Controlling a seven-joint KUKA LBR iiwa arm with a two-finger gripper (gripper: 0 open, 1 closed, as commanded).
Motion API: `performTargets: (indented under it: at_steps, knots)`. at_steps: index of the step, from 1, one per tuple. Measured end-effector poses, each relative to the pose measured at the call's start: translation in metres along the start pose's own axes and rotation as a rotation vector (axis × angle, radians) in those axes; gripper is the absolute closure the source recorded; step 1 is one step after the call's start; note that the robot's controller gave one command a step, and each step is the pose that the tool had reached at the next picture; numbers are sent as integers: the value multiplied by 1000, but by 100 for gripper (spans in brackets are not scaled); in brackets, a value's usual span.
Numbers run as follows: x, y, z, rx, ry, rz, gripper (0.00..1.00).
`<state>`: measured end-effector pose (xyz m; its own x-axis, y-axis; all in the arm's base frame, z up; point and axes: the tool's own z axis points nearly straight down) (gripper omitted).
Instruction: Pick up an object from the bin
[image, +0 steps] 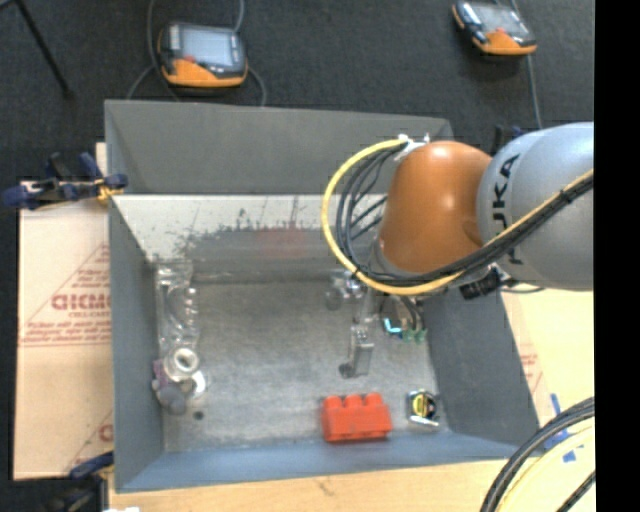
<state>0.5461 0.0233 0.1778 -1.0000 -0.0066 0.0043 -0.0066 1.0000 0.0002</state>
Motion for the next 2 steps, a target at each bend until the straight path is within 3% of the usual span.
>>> performTargets:
  at_steps: [1,2]
  knots:
    - [43,-49,92,2,1,-130,0]
    - [66,-45,103,3,-28,-331,0]
